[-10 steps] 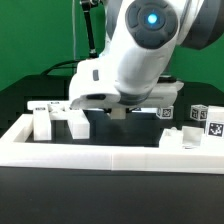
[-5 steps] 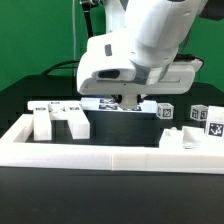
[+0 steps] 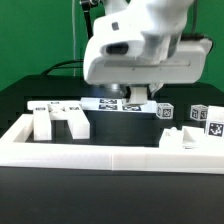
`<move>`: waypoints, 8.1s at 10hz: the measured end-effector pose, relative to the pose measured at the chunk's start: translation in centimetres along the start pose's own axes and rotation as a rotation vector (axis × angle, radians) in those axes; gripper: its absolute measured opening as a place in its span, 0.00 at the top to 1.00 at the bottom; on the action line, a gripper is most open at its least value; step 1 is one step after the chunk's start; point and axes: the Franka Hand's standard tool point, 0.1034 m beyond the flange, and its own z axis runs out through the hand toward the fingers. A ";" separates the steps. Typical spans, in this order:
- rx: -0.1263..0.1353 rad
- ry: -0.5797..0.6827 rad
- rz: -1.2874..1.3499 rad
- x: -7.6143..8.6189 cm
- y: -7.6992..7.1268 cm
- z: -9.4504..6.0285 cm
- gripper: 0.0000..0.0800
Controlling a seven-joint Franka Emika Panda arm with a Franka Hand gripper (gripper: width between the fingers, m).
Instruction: Assemble chair
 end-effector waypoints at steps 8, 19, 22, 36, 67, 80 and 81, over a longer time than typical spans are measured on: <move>-0.072 0.510 -0.014 2.6 -0.8 -3.5 0.64; -0.092 0.851 -0.023 6.0 -3.4 -5.9 0.64; -0.092 0.848 -0.022 6.0 -3.3 -5.8 0.64; -0.129 1.013 -0.041 7.9 -3.3 -6.6 0.63; -0.061 0.962 -0.105 7.4 -3.1 -5.2 0.63; -0.072 0.989 -0.115 8.0 -4.0 -3.5 0.63; -0.080 1.009 -0.111 8.1 -3.9 -3.5 0.63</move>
Offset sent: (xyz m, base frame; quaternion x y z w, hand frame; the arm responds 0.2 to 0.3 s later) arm 0.0000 0.0000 0.0000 0.0000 0.1938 0.0000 0.9810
